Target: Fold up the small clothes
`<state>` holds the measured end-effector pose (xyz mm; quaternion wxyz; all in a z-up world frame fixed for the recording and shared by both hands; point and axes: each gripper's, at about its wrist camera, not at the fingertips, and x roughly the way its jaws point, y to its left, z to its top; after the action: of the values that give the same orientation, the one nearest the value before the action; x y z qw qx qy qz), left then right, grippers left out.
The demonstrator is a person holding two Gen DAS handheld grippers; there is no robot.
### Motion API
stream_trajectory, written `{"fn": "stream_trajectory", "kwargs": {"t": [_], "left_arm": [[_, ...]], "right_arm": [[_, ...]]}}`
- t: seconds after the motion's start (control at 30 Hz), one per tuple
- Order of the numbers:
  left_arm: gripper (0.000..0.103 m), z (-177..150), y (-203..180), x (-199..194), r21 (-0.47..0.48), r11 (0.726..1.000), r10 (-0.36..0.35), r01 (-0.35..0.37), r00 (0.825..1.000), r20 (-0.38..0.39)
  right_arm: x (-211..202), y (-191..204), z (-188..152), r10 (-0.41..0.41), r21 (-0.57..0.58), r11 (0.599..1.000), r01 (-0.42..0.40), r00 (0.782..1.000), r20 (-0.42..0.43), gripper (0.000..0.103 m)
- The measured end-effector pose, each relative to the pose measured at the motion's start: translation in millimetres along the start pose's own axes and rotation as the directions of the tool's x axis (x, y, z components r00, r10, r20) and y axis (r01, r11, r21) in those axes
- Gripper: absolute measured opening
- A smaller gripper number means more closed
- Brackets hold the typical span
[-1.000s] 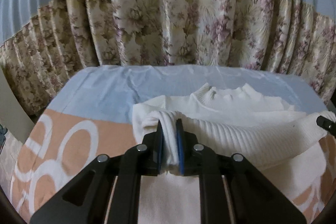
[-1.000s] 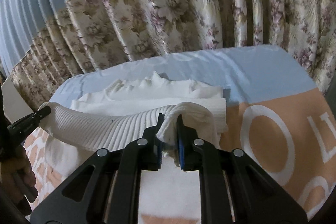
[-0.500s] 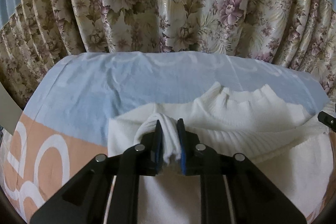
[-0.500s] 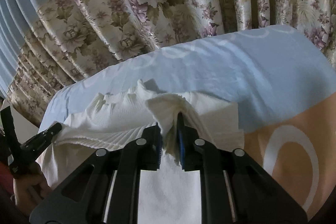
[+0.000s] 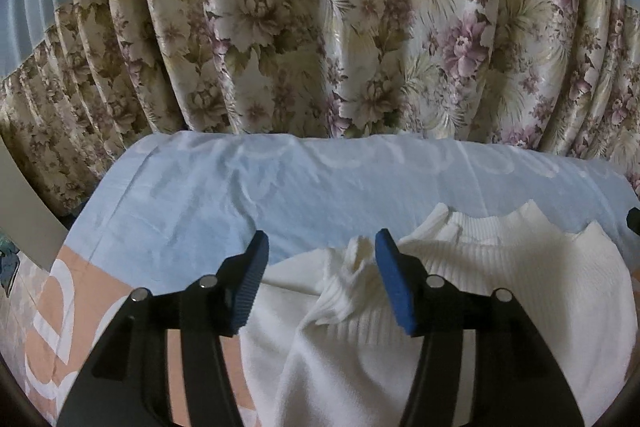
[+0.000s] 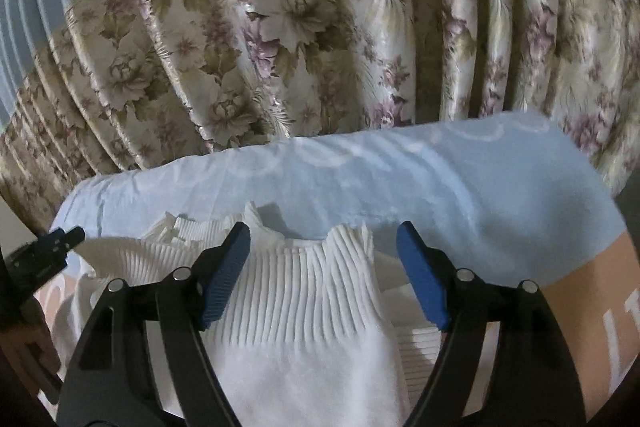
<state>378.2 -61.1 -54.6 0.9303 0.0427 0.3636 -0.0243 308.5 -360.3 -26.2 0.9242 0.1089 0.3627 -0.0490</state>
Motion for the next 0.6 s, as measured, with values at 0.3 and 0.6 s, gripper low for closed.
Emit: {"fn": "stream_trajectory", "kwargs": {"t": [0.3, 0.6], "left_arm": [[0.063, -4.7, 15.3, -4.7, 0.010, 0.999, 0.053, -0.053, 0.999, 0.009], [0.064, -46.9, -17.9, -36.6, 0.024, 0.999, -0.028, 0.028, 1.000, 0.011]], "right_arm": [[-8.6, -13.0, -11.0, -0.028, -0.011, 1.000, 0.028, 0.999, -0.015, 0.076], [-13.1, -23.4, -37.7, -0.042, -0.017, 0.999, 0.041, 0.997, -0.065, 0.076]]}}
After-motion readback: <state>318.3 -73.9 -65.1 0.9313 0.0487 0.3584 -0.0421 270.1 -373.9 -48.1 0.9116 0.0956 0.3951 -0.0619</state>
